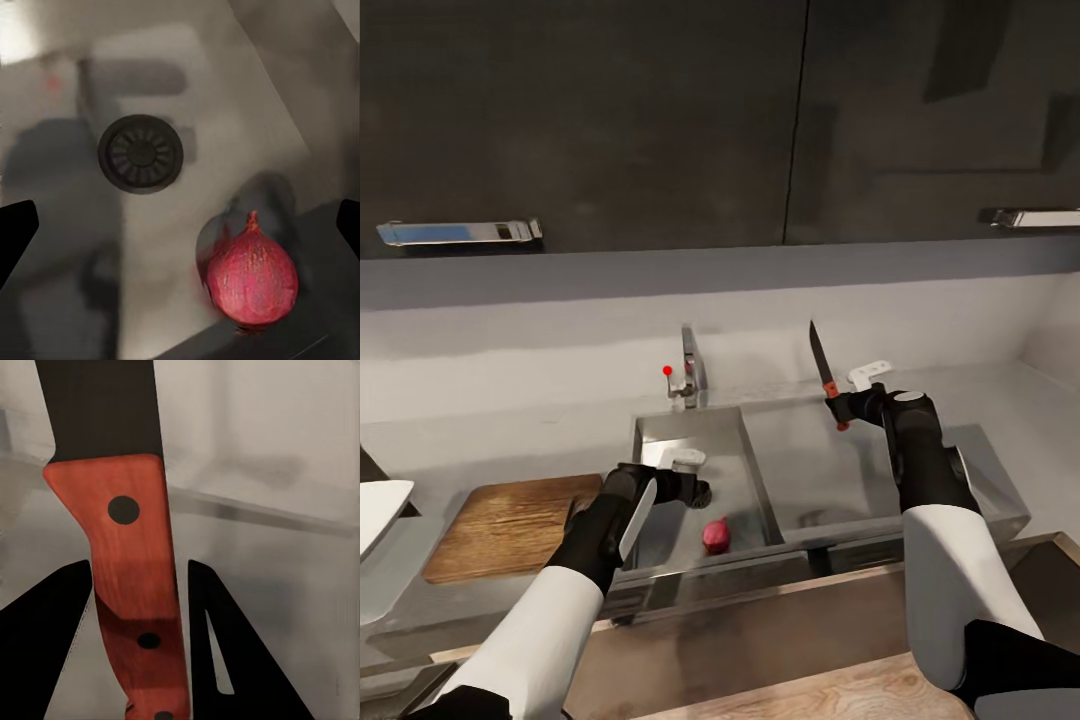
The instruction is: In the kitchen, take the Vidalia onion out of the sink, dice it on the chopping board with the paring knife, put the diced onion into the bowl on the countertop, then place both the paring knife and the chopping board into the sink.
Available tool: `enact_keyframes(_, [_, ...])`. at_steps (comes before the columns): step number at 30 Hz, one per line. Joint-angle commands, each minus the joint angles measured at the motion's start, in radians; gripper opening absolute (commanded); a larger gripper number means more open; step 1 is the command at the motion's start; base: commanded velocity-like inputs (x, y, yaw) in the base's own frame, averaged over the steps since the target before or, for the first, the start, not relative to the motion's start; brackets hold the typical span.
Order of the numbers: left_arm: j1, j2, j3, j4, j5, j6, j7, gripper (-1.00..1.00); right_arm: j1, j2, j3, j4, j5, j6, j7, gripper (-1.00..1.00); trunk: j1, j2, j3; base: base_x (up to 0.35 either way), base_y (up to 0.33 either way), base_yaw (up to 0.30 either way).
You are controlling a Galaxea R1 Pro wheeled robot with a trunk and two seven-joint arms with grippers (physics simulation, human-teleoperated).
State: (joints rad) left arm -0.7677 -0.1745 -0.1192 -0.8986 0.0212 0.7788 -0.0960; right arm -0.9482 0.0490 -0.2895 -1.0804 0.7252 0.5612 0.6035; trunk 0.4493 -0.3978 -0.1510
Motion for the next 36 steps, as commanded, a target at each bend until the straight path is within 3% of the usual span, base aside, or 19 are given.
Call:
enact_keyframes(1, [-0.001,0.0,0.0,-0.002,0.002,0.005,-0.001,1.0,-0.001,0.002,-0.003,-0.002,0.008,0.001,0.01,-1.0,0.001,-0.002,-0.002,0.0,0.0,0.002])
enact_keyframes(11, [-0.001,0.0,0.0,-0.008,0.002,0.005,-0.001,1.0,-0.001,0.006,-0.003,-0.001,-0.018,0.001,0.01,-1.0,0.001,-0.002,-0.002,0.007,-0.003,0.0])
enact_keyframes(27, [-0.001,0.0,-0.001,-0.009,0.002,0.007,0.002,1.0,-0.001,0.006,-0.003,-0.001,-0.02,0.0,0.01,-1.0,0.001,-0.002,-0.002,0.171,-0.044,0.0])
enact_keyframes(33, [-0.001,0.0,-0.022,0.0,0.003,0.131,-0.004,1.0,-0.001,0.006,-0.003,-0.001,-0.021,0.0,0.01,-1.0,0.001,-0.002,-0.002,0.003,0.0,0.0])
enact_keyframes(36, [-0.001,0.0,-0.029,0.009,0.003,0.153,-0.002,1.0,-0.001,0.006,-0.003,-0.001,-0.021,0.0,0.01,-1.0,0.001,-0.002,-0.002,0.0,0.0,0.0])
